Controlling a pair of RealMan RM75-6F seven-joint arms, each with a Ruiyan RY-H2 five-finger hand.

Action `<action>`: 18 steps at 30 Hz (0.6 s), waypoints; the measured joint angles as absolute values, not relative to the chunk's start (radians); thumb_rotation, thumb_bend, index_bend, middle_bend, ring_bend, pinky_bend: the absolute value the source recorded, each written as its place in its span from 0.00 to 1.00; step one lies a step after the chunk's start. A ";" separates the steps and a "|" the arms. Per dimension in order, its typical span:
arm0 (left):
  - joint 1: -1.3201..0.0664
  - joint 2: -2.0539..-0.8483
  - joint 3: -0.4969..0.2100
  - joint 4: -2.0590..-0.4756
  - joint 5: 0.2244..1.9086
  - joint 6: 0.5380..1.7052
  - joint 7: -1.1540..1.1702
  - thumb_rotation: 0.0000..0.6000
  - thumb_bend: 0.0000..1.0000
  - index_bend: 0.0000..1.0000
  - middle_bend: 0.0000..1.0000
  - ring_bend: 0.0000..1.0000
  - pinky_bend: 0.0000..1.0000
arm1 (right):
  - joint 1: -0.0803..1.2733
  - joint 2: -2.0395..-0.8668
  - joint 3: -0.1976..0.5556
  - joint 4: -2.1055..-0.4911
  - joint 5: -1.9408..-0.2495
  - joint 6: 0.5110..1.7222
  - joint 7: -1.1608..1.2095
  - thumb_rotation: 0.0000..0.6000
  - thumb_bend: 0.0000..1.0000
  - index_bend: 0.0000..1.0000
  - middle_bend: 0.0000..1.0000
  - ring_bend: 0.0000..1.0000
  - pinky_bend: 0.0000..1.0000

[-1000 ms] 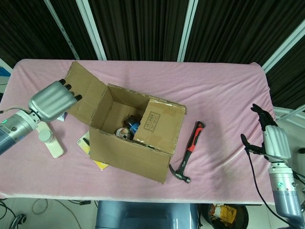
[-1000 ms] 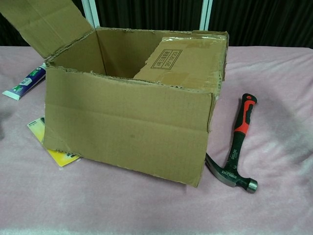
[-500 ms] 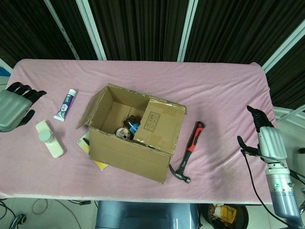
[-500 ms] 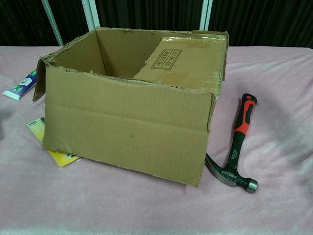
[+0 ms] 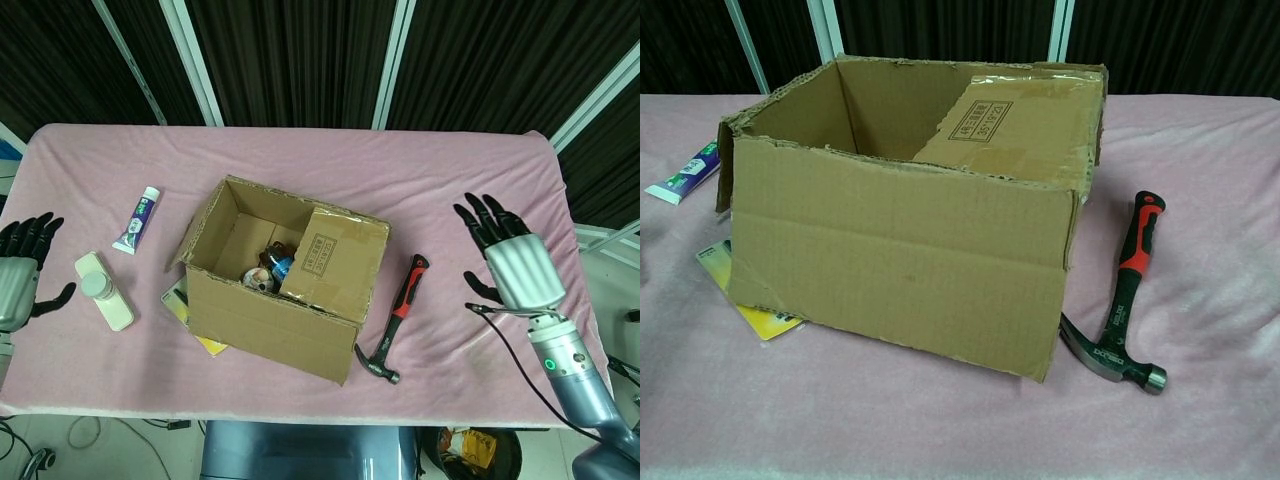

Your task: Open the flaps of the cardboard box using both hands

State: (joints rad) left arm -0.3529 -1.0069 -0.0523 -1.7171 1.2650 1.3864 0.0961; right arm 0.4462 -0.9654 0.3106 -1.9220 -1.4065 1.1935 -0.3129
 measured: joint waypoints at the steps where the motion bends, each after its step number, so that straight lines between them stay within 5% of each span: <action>1: -0.342 -1.031 -0.050 -1.700 1.269 1.396 0.085 1.00 0.25 0.00 0.02 0.00 0.03 | 0.473 -0.960 0.320 -1.930 -1.403 1.164 -0.336 1.00 0.33 0.00 0.05 0.04 0.23; 10: -0.295 -1.128 -0.038 -1.583 1.339 1.443 -0.011 1.00 0.26 0.01 0.03 0.00 0.03 | 0.725 -0.988 0.396 -1.946 -1.310 0.930 -0.455 1.00 0.57 0.25 0.28 0.23 0.31; 18: -0.284 -1.155 -0.039 -1.528 1.385 1.445 -0.087 1.00 0.27 0.01 0.03 0.00 0.03 | 0.975 -1.150 0.436 -1.846 -1.134 0.778 -0.541 1.00 0.63 0.30 0.33 0.24 0.32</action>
